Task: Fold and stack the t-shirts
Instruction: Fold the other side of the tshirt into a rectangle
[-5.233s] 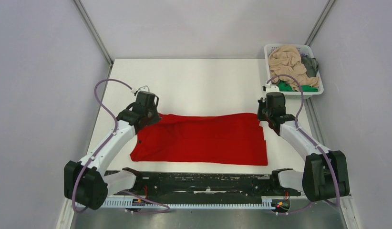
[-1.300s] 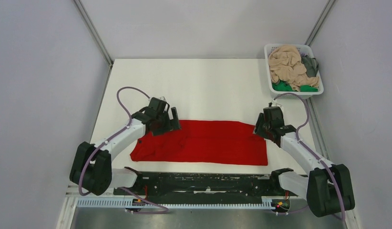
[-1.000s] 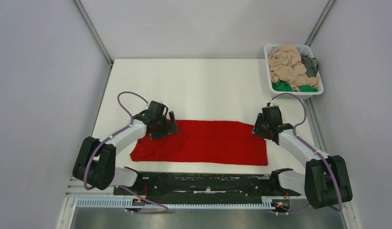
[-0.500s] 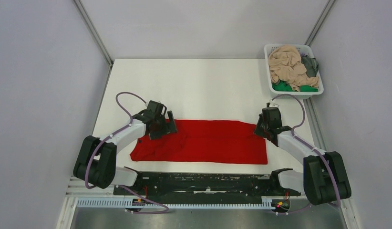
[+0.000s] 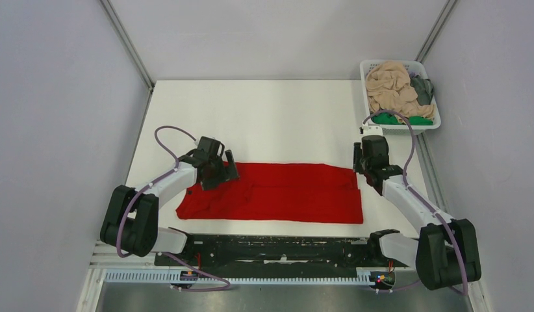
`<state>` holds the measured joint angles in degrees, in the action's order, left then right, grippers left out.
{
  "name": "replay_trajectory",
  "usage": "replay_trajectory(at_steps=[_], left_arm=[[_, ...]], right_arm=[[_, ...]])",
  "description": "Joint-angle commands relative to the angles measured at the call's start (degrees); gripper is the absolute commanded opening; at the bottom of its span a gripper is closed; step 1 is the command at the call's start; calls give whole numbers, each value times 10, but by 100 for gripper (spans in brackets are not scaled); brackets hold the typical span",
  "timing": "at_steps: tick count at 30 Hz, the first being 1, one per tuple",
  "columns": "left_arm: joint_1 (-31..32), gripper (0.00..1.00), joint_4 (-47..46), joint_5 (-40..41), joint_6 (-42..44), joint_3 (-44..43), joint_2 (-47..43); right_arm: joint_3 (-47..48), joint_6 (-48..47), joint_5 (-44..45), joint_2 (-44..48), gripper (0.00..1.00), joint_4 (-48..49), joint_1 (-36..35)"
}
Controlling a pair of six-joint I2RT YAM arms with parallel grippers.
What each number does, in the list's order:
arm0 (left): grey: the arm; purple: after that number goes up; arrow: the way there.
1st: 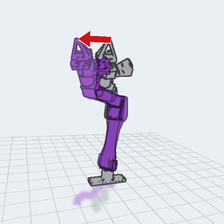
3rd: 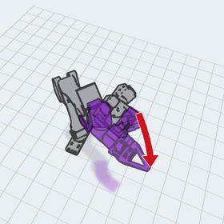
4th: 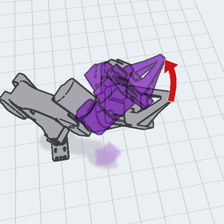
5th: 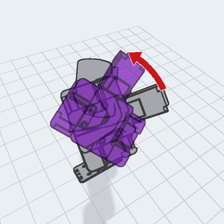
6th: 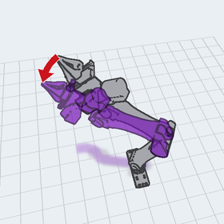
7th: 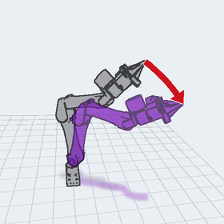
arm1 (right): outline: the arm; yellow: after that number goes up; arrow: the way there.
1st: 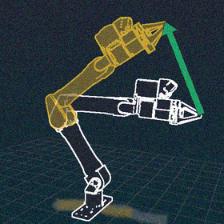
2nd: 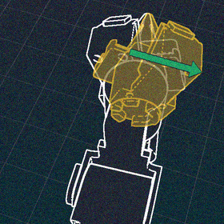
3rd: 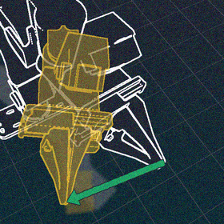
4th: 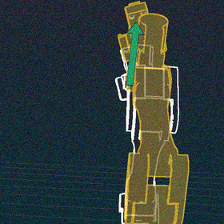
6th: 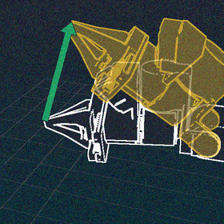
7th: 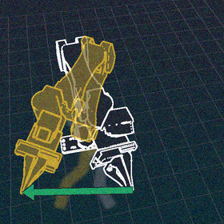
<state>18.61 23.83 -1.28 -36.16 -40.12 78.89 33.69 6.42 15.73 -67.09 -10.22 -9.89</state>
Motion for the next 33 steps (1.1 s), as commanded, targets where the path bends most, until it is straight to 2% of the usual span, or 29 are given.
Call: replay_trajectory(at_steps=[1,5,8,11,14,22,30,33], left_arm=[[-7,100,4,33,-10,8,2],[-9,100,2,34,-9,4,9],[-9,100,1,34,-8,-1,15],[-9,100,-4,35,-8,-2,15],[-10,100,-6,34,-7,-1,15],[-10,100,-11,29,-8,-3,25],[-10,100,-9,29,-8,-7,33],[-10,100,-9,28,-8,-7,36]], right_arm=[[-3,-59,-30,52,47,-23,0],[-13,-26,-100,70,62,-31,0],[-5,32,-141,50,64,-44,1],[-14,124,-146,22,57,-49,2],[-15,169,-98,0,51,-48,4],[-24,204,-75,-38,37,1,9],[-30,212,-62,-75,36,31,13],[-37,218,-72,-83,31,56,14]])
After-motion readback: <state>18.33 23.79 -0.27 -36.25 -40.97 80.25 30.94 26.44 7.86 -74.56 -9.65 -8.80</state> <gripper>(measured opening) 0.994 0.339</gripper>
